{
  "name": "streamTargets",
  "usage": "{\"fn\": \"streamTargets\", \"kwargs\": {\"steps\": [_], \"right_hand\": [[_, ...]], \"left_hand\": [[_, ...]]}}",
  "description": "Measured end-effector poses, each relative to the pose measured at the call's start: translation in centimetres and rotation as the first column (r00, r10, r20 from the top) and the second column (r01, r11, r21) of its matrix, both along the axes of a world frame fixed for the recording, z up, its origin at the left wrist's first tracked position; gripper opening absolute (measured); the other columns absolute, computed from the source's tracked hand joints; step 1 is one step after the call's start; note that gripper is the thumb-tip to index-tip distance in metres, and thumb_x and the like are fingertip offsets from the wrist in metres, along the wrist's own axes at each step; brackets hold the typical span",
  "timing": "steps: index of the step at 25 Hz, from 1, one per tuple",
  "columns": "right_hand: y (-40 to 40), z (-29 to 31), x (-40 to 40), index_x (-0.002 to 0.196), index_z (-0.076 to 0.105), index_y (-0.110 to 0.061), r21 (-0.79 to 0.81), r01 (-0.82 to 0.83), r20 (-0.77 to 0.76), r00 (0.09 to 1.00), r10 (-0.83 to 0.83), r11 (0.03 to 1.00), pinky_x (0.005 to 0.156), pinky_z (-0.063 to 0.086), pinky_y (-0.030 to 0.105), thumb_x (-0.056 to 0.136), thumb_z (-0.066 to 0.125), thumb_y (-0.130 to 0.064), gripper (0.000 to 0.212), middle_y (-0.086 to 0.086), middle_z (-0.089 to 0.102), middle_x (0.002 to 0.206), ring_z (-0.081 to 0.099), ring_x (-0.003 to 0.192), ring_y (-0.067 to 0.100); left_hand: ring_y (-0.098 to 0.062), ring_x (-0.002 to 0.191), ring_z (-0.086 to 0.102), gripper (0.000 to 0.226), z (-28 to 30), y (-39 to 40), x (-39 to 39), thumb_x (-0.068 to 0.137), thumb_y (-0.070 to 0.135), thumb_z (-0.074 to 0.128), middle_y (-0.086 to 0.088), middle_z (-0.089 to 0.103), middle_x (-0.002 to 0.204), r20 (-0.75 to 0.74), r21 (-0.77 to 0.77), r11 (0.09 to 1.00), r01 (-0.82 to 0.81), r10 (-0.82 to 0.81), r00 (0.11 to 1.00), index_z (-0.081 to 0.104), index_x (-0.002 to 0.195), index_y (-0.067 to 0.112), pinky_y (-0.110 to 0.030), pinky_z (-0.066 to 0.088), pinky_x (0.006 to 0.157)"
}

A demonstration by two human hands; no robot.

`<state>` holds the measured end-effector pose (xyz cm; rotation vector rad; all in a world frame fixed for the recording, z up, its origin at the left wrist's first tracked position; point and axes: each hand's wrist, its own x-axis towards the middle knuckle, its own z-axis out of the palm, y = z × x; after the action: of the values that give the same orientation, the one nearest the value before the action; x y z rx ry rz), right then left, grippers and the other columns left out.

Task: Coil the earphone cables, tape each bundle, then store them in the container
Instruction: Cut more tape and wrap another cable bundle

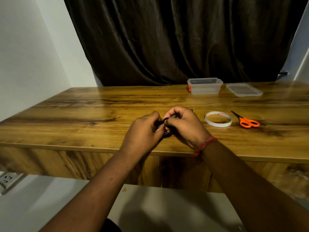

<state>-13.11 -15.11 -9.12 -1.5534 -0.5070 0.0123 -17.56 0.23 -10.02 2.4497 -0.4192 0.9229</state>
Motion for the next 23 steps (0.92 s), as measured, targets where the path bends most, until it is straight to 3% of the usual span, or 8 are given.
{"fn": "streamTargets", "kwargs": {"steps": [6, 10, 12, 14, 18, 23], "right_hand": [[0.2, 0.0, 0.1, 0.08, 0.065, -0.006, -0.041, 0.055, 0.031, 0.998, -0.054, 0.998, 0.062, 0.054, 0.036, 0.08, 0.057, 0.008, 0.016, 0.013, 0.063, 0.071, 0.063, 0.066, 0.022], [0.3, -0.2, 0.3, 0.078, 0.065, -0.011, -0.028, 0.04, 0.008, 0.999, -0.04, 0.999, 0.067, 0.054, 0.04, 0.081, 0.057, 0.007, 0.02, 0.011, 0.064, 0.068, 0.063, 0.065, 0.023], [0.2, -0.2, 0.3, 0.08, 0.065, -0.01, -0.03, 0.048, 0.0, 0.999, -0.048, 0.998, 0.069, 0.054, 0.041, 0.082, 0.058, 0.007, 0.018, 0.012, 0.064, 0.071, 0.063, 0.066, 0.022], [0.1, -0.1, 0.2, 0.082, 0.065, -0.009, -0.035, 0.049, 0.004, 0.999, -0.049, 0.998, 0.072, 0.053, 0.041, 0.084, 0.059, 0.005, 0.016, 0.013, 0.065, 0.075, 0.063, 0.068, 0.021], [0.1, -0.2, 0.3, 0.081, 0.066, -0.011, -0.015, 0.038, 0.013, 0.999, -0.038, 0.999, 0.074, 0.053, 0.043, 0.083, 0.061, 0.001, 0.014, 0.014, 0.066, 0.08, 0.063, 0.072, 0.023], [0.2, -0.1, 0.3, 0.077, 0.066, -0.018, 0.021, 0.034, -0.019, 0.999, -0.034, 0.999, 0.075, 0.054, 0.044, 0.074, 0.064, -0.013, 0.006, 0.015, 0.066, 0.082, 0.064, 0.074, 0.023]], "left_hand": [[-0.017, 0.073, 0.062, 0.015, -0.3, -0.3, 0.3, 0.091, 0.031, 0.061, -0.001, 0.068, 0.085, 0.061, 0.132, 0.988, -0.082, 0.075, 0.995, 0.06, 0.099, 0.02, -0.035, 0.05, 0.058], [-0.019, 0.079, 0.061, 0.015, -0.1, -0.2, 0.9, 0.09, 0.03, 0.059, -0.001, 0.067, 0.087, 0.015, 0.177, 0.982, -0.071, 0.07, 0.997, 0.065, 0.1, 0.02, -0.032, 0.045, 0.061], [-0.017, 0.074, 0.058, 0.008, 0.3, -0.1, 1.2, 0.089, 0.03, 0.06, 0.004, 0.061, 0.077, -0.069, 0.13, 0.991, -0.022, 0.032, 0.997, 0.062, 0.084, 0.024, -0.031, 0.04, 0.058], [-0.012, 0.066, 0.054, 0.016, 0.6, -0.2, 1.3, 0.089, 0.03, 0.061, 0.009, 0.055, 0.069, -0.184, 0.059, 0.998, 0.007, 0.004, 0.983, 0.054, 0.074, 0.03, -0.029, 0.035, 0.054], [-0.017, 0.068, 0.061, 0.013, 1.1, -0.1, 1.4, 0.089, 0.027, 0.062, 0.001, 0.065, 0.072, -0.351, -0.122, 0.99, 0.066, -0.105, 0.931, 0.064, 0.079, 0.02, -0.035, 0.046, 0.056], [-0.023, 0.075, 0.063, 0.009, 1.1, -0.1, 1.3, 0.091, 0.021, 0.061, -0.006, 0.067, 0.081, -0.361, -0.244, 0.964, 0.102, -0.188, 0.913, 0.063, 0.086, 0.015, -0.04, 0.051, 0.063]]}}
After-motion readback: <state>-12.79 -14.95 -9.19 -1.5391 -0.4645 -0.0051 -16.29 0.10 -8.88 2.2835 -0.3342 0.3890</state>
